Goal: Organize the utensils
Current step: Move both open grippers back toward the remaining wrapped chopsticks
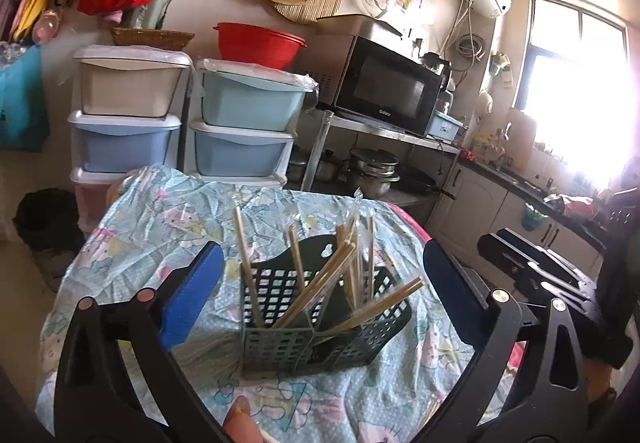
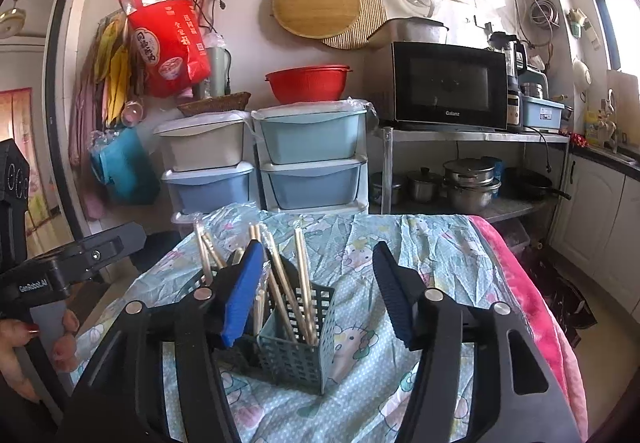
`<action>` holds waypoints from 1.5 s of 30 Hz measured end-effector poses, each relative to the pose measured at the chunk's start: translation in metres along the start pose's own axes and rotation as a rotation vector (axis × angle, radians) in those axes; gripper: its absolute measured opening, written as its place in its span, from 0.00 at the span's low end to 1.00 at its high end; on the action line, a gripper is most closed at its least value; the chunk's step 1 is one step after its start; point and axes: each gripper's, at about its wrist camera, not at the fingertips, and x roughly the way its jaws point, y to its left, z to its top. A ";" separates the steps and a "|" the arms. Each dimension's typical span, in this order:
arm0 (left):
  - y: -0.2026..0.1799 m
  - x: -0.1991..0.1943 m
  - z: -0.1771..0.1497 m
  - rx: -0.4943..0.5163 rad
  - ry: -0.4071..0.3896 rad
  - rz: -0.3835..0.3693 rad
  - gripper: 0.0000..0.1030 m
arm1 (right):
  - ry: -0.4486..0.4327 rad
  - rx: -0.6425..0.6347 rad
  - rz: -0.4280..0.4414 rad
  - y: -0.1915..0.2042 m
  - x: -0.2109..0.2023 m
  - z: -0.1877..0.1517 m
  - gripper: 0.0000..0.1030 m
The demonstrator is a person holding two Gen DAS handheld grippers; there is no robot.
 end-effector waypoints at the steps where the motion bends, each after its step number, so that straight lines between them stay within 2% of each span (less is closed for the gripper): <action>1: 0.001 -0.002 -0.002 0.000 0.001 0.004 0.89 | -0.001 -0.001 0.003 0.001 -0.002 -0.001 0.55; 12: 0.008 -0.021 -0.018 -0.019 0.009 0.020 0.90 | 0.007 -0.018 0.018 0.011 -0.021 -0.013 0.59; 45: 0.029 -0.018 -0.088 -0.065 0.180 0.056 0.90 | 0.191 -0.040 0.043 0.028 -0.019 -0.086 0.59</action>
